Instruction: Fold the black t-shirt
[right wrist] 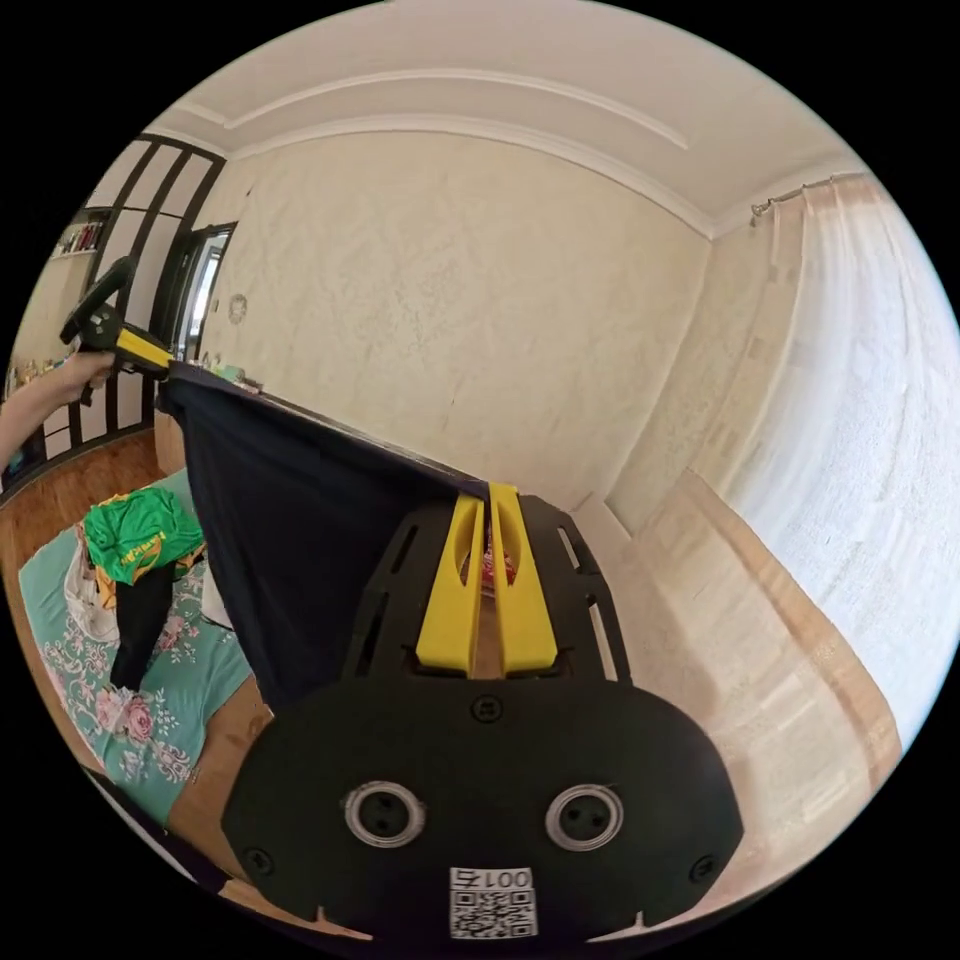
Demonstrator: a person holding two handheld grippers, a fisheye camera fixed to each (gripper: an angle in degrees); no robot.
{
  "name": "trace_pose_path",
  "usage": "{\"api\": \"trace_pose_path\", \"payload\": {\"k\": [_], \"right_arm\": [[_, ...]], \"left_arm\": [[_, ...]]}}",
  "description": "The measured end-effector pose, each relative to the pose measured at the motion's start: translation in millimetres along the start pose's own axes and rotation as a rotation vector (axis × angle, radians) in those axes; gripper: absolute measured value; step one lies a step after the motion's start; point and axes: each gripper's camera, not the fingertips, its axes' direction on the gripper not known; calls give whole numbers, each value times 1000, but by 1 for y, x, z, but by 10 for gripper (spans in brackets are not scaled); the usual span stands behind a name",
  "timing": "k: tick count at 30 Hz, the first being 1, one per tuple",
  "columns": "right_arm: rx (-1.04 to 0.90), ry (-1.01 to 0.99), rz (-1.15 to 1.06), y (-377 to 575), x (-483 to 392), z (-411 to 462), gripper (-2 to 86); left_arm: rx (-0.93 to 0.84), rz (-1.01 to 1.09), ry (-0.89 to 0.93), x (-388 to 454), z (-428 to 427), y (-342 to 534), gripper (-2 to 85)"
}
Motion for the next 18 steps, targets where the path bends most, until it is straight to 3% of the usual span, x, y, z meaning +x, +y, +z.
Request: {"api": "trace_pose_path", "payload": {"k": [4, 8, 12, 18], "right_arm": [[38, -74, -59, 22, 31, -20, 6], [-75, -157, -95, 68, 36, -29, 5], [-279, -268, -55, 121, 29, -19, 5], [-729, -492, 77, 231, -7, 45, 6]], "left_arm": [[51, 48, 4, 20, 21, -19, -10], [39, 97, 11, 56, 52, -2, -10], [-120, 125, 70, 107, 118, 43, -10], [-474, 3, 192, 171, 255, 125, -10]]}}
